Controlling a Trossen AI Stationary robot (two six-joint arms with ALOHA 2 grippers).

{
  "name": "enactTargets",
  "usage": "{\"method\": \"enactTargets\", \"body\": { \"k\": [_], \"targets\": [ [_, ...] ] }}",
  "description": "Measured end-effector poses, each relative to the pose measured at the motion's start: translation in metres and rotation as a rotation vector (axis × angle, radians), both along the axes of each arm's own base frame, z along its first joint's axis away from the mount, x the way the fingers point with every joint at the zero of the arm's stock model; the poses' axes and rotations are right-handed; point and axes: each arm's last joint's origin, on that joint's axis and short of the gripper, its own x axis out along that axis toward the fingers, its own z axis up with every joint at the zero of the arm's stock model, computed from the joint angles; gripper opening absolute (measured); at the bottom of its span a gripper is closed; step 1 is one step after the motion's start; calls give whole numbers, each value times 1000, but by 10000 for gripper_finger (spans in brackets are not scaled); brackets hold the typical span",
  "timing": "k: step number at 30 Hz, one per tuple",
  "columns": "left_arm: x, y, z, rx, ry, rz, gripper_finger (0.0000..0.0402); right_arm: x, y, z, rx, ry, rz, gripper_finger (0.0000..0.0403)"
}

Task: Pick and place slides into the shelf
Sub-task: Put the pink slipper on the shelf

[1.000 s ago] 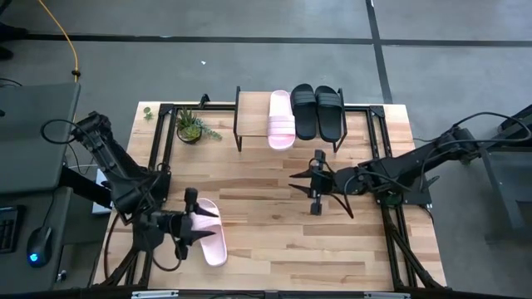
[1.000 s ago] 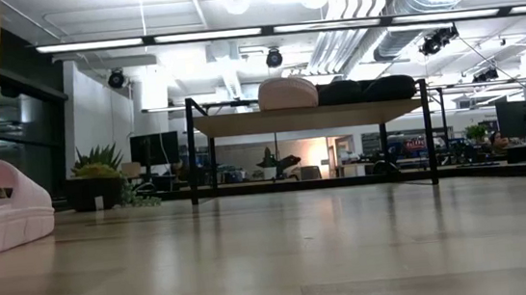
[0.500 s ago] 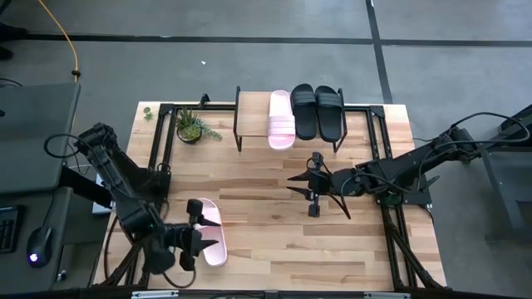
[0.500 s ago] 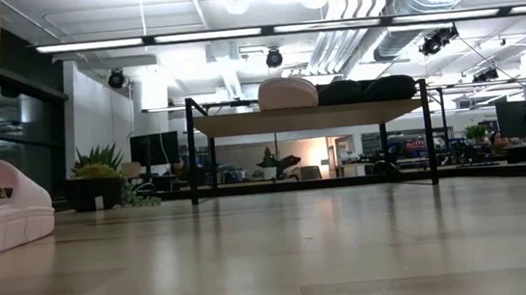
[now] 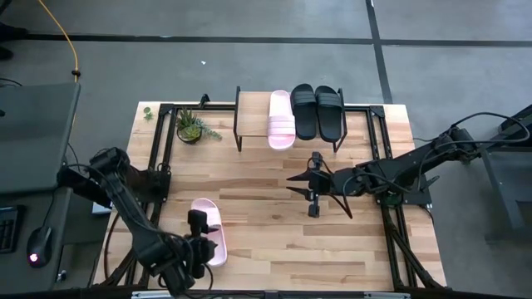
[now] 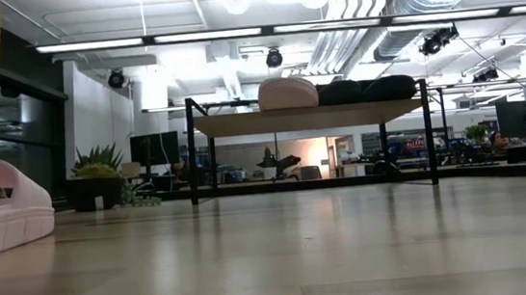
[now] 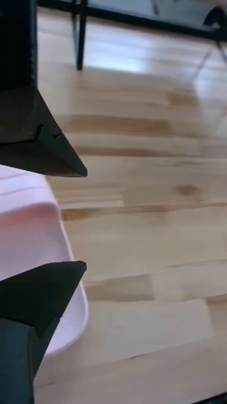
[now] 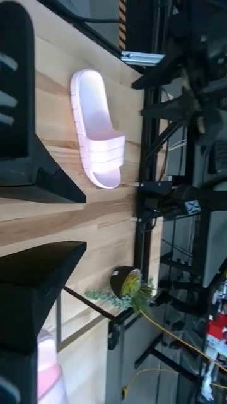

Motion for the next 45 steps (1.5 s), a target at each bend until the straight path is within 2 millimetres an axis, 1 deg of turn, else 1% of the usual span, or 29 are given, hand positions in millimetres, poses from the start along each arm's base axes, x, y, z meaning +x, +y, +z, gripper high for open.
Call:
{"method": "enactTargets", "body": {
  "k": [6, 17, 24, 27, 31, 34, 42, 45],
  "targets": [
    [4, -6, -14, -35, 54, 42, 211, 1, 0, 2, -16, -17, 7, 97],
    [0, -6, -31, -64, 165, 173, 211, 1, 0, 6, -22, -49, 11, 97],
    [3, -6, -51, -25, 287, 218, 211, 2, 1, 7, -22, -62, 22, 97],
    [6, -4, -57, -2, 309, 231, 211, 2, 1, 7, -21, -61, 25, 97],
    [10, 0, -62, 21, 330, 250, 211, 2, 1, 7, 9, -63, 29, 97],
    [11, 0, -61, 21, 321, 250, 211, 2, 2, 7, 17, -61, 43, 97],
    [10, 1, -61, 36, 310, 250, 211, 2, 3, 6, 50, -58, 56, 97],
    [9, 3, -65, 55, 306, 250, 211, 2, 3, 6, 65, -56, 72, 97]
  ]
}}
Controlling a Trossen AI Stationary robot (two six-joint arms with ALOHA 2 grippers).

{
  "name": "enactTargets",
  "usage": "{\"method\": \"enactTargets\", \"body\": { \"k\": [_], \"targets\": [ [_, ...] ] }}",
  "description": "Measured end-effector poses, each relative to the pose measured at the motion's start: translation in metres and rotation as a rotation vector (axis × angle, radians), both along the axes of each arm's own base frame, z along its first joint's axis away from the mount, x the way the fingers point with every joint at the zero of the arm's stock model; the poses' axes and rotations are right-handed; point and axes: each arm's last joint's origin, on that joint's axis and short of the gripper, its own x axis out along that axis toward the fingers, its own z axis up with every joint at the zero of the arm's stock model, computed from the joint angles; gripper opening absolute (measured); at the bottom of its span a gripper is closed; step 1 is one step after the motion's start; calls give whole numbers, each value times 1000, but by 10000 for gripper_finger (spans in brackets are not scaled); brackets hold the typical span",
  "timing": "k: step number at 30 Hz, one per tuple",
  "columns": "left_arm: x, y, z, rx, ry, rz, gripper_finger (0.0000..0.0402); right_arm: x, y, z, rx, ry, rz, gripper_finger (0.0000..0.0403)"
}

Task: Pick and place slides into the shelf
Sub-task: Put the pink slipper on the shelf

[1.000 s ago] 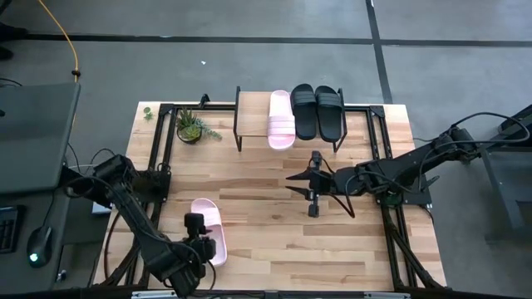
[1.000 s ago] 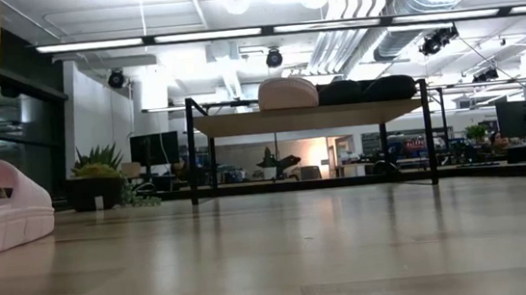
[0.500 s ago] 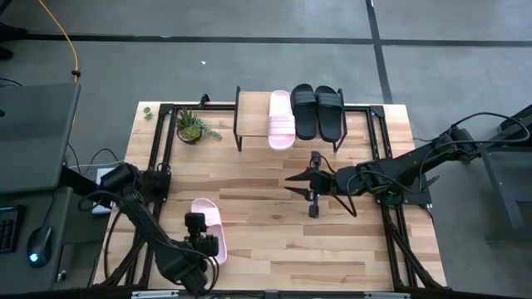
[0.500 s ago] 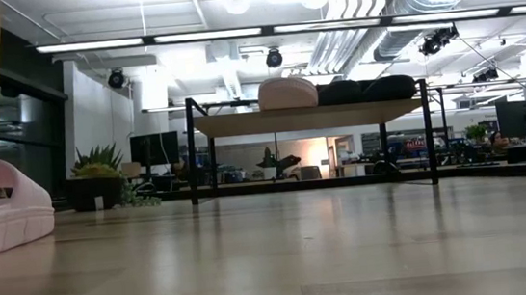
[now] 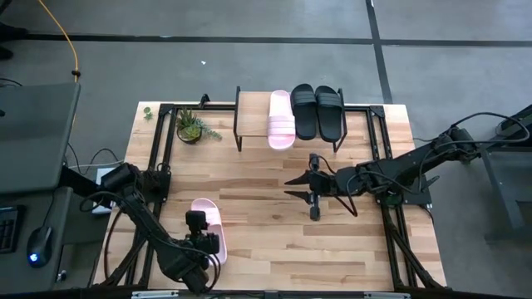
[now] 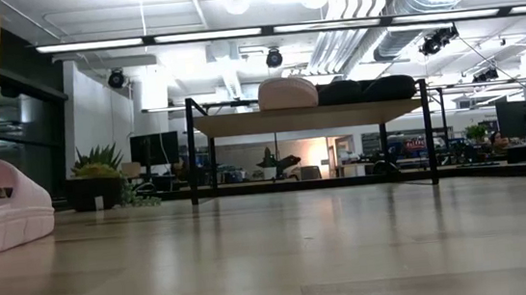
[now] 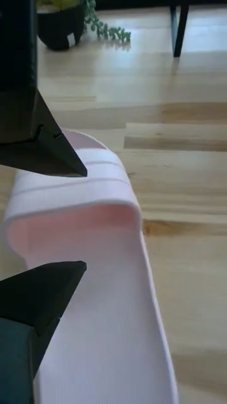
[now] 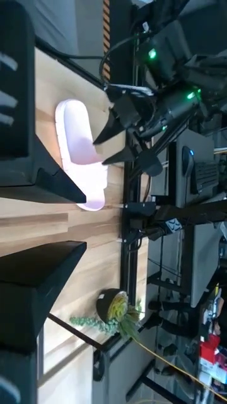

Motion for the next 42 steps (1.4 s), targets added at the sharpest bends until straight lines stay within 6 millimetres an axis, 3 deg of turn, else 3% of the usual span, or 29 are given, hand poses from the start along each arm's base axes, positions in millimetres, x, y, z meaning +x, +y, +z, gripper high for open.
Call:
{"method": "enactTargets", "body": {
  "k": [10, 24, 42],
  "targets": [
    [-12, 11, -18, 55, 70, 30, 211, 0, 0, 0, 6, 1, -2, 97],
    [2, 26, -19, 67, 35, 87, 211, 0, 0, 0, 7, 1, 0, 97],
    [2, 26, -19, 69, 25, 94, 211, 0, 0, 0, 7, 2, 1, 97]
  ]
}}
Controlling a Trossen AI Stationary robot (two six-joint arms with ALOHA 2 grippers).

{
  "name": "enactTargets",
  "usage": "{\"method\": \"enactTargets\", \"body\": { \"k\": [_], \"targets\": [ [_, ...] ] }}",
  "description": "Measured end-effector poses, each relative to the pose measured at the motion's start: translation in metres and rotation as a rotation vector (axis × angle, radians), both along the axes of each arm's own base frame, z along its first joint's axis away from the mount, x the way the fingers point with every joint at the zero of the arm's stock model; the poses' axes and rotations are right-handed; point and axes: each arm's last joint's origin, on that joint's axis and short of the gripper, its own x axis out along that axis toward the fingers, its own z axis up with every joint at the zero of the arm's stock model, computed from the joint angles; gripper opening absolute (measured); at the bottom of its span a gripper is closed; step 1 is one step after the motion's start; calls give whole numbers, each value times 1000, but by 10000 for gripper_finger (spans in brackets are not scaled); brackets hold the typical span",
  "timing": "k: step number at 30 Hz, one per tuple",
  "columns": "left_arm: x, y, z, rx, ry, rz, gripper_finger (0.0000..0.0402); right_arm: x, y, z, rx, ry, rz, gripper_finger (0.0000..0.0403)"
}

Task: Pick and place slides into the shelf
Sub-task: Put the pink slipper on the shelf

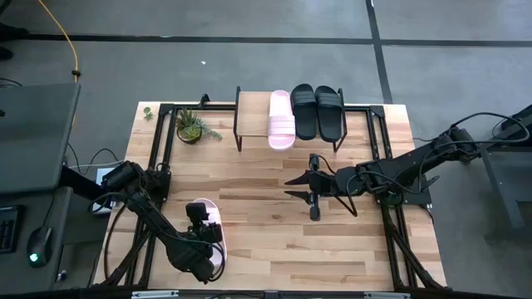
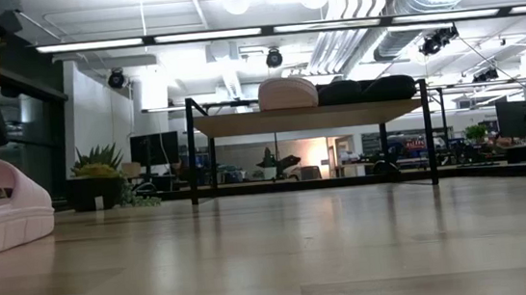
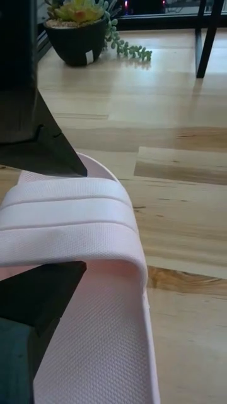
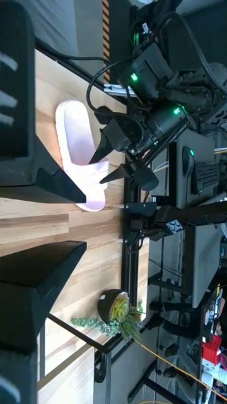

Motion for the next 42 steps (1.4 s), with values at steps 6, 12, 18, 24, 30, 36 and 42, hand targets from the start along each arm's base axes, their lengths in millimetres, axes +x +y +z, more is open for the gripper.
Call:
{"method": "enactTargets", "body": {
  "k": [6, 12, 18, 24, 30, 36, 42],
  "targets": [
    [0, 0, 0, -1, -4, 5, 211, 0, 0, 0, 0, 0, 0, 97],
    [0, 0, 0, -1, -4, 5, 199, 0, 0, 0, 0, 0, 0, 97],
    [0, 0, 0, -8, 1, 8, 142, 0, 0, 0, 0, 0, 1, 97],
    [-1, -1, 0, -22, 18, 10, 70, 0, 0, 0, 0, 0, 1, 97],
    [-1, -1, 0, -28, 34, 1, 7, 0, 0, 0, 0, 0, 1, 97],
    [-1, -1, -1, -33, 37, 1, 17, 0, 0, 0, 0, 0, 1, 97],
    [-1, -1, -1, -35, 39, 2, 7, 0, 0, 0, 0, 1, 1, 97]
  ]
}}
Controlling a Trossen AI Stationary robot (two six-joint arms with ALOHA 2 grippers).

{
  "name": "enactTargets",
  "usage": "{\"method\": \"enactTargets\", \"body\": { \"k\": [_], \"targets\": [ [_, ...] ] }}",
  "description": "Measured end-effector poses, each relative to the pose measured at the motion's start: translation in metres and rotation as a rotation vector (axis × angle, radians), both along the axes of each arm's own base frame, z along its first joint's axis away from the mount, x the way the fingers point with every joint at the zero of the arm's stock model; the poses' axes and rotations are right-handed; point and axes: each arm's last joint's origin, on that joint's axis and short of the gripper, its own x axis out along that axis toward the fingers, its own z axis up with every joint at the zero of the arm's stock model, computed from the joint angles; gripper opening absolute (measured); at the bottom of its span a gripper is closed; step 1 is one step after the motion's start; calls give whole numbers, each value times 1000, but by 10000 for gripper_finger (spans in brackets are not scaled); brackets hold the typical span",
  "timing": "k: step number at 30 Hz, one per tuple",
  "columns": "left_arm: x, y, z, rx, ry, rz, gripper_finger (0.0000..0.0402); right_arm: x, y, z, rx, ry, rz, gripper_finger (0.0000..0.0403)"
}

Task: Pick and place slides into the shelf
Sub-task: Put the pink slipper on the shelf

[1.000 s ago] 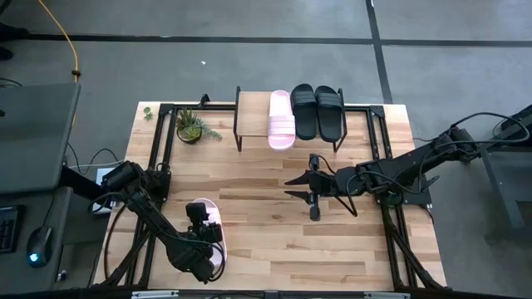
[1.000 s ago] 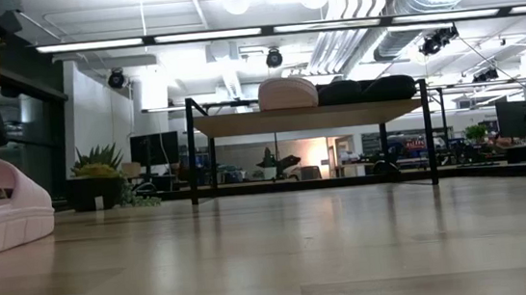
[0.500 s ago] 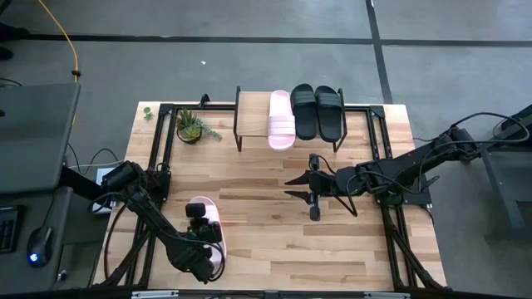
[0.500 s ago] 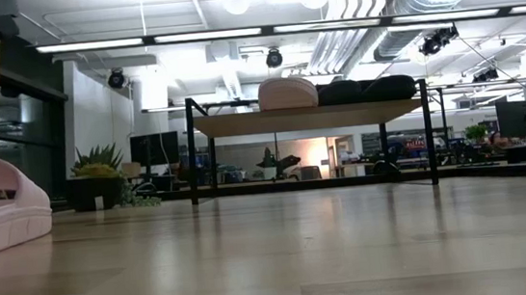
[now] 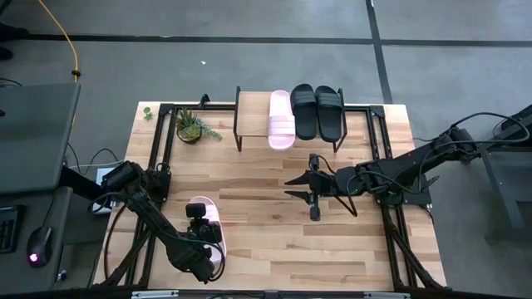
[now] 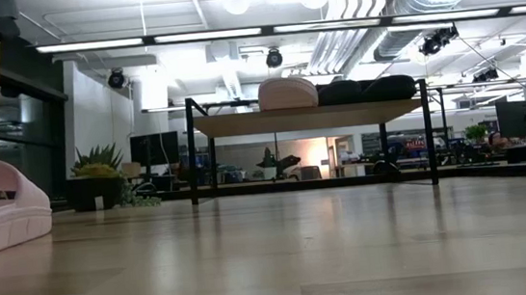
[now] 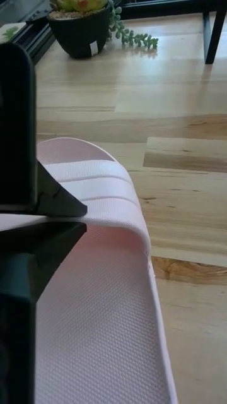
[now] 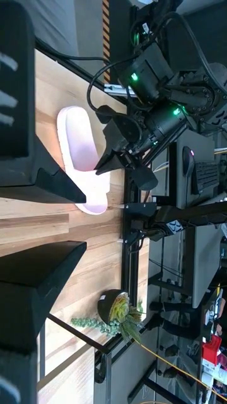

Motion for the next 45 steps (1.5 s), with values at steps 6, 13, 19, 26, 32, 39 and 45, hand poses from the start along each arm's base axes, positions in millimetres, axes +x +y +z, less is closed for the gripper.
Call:
{"method": "enactTargets", "body": {
  "k": [6, 13, 19, 26, 32, 39, 45],
  "targets": [
    [0, 0, 0, 1, 7, -5, 3, 0, 0, 0, 0, 0, 0, 97],
    [-2, 2, 1, 25, 21, -9, 2, 0, 0, 0, -1, 2, 0, 97],
    [-3, 4, 5, 60, 44, -13, 2, -1, 0, -2, -6, 21, -5, 97],
    [4, 1, 24, 125, -2, -65, 1, 0, -2, -2, -34, 20, -17, 97],
    [10, 0, 46, 188, -39, -93, 1, 0, -2, -2, -79, 21, -30, 97],
    [22, 12, 54, 233, -25, -119, 1, 0, -2, -2, -131, 22, -21, 97],
    [36, 33, 55, 282, 0, -111, 1, 0, -2, -2, -156, 27, -15, 97]
  ]
}}
